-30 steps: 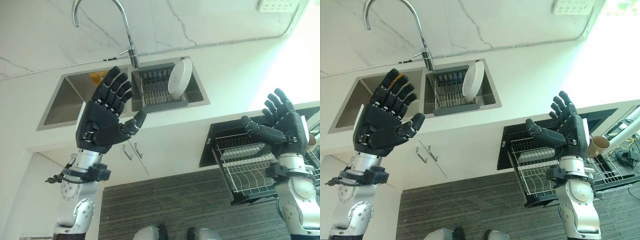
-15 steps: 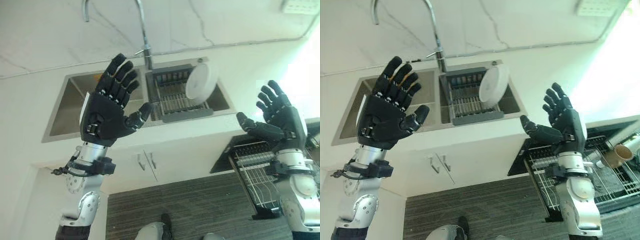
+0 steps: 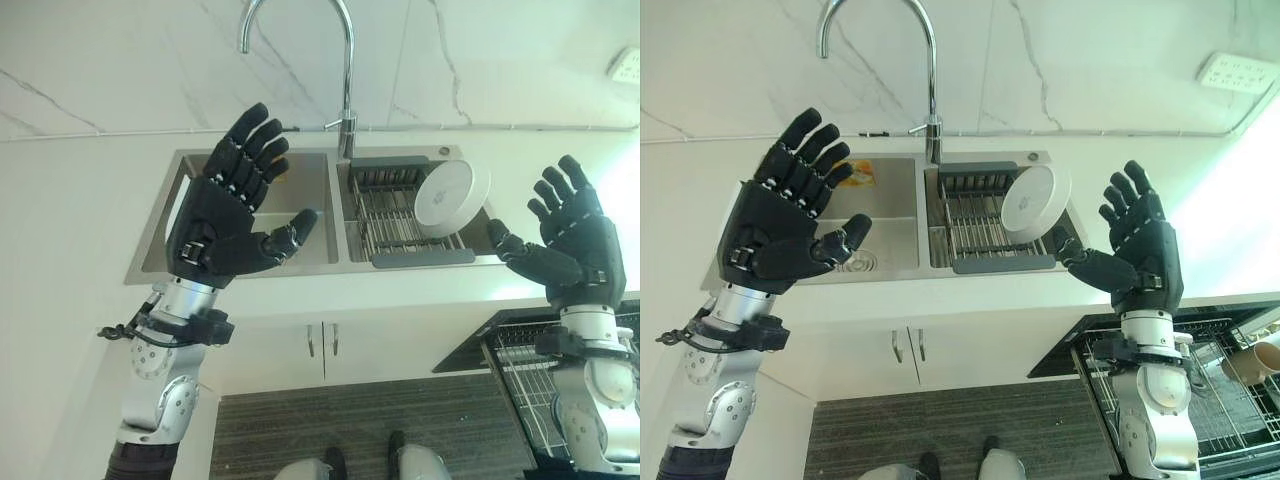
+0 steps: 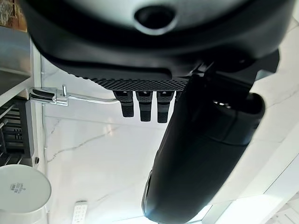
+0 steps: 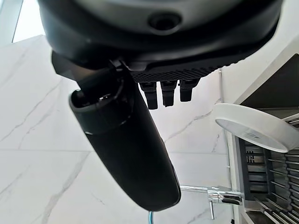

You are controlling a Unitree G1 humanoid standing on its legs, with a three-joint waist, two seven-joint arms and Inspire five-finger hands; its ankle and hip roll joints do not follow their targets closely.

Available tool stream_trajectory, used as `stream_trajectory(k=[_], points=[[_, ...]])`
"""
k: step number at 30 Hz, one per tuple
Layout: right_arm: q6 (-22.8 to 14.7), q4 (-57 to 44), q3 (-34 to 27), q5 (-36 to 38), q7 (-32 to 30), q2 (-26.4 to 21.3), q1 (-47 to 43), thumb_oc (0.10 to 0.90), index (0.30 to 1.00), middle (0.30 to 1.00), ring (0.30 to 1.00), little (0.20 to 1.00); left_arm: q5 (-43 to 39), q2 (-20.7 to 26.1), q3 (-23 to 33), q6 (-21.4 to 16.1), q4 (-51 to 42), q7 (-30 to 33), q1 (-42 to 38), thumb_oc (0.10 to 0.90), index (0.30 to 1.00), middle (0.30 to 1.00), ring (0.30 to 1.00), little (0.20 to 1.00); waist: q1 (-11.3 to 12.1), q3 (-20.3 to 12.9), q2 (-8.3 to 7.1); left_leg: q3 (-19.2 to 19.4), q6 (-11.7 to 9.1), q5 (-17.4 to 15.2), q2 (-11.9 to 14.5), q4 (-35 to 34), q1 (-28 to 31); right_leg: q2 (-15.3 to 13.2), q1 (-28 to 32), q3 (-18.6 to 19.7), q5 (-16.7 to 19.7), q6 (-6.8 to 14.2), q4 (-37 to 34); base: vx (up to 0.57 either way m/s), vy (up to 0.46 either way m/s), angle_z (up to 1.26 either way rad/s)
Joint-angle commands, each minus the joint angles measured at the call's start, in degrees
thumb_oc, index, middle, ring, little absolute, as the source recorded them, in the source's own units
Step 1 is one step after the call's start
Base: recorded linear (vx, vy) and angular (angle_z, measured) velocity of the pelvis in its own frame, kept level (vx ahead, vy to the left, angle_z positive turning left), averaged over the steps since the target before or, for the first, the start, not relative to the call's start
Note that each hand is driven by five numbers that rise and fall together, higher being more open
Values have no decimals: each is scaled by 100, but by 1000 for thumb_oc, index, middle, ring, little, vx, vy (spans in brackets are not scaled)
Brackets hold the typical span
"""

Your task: Place the dishes in the dishwasher.

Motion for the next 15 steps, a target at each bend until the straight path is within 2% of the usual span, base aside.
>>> stream_trajectory(k=[1,4,10,15], points=[[-451,-368,-240,332,-131,-290,-726,800,900,900,900,900,27,168,23,-363,-715,9,-378,800,900,900,900,900,-59,-309,-65,-116,-565,-808,552,211,235,192,455,-204,-154,201,-63,137,-252,5],[-428,-338,-179,488,-228,-336,-901,800,900,900,900,900,57,213,36,-336,-767,93,-320,800,900,900,900,900,29,-399,-114,-19,-613,-828,597,211,279,202,459,-196,-340,121,-63,121,-221,1],[-366,-210,-128,741,-301,-395,-1103,800,900,900,900,900,-41,175,93,-307,-677,233,-162,800,900,900,900,900,109,-521,-135,69,-708,-817,705,211,314,309,464,-106,-448,12,-63,104,-167,-17],[-194,114,-29,1230,-212,-369,-1286,800,900,900,900,900,-17,122,81,-406,-466,305,-53,800,900,900,900,900,201,-556,-174,124,-853,-678,769,211,390,356,484,-98,-510,-90,-63,94,-169,-10]])
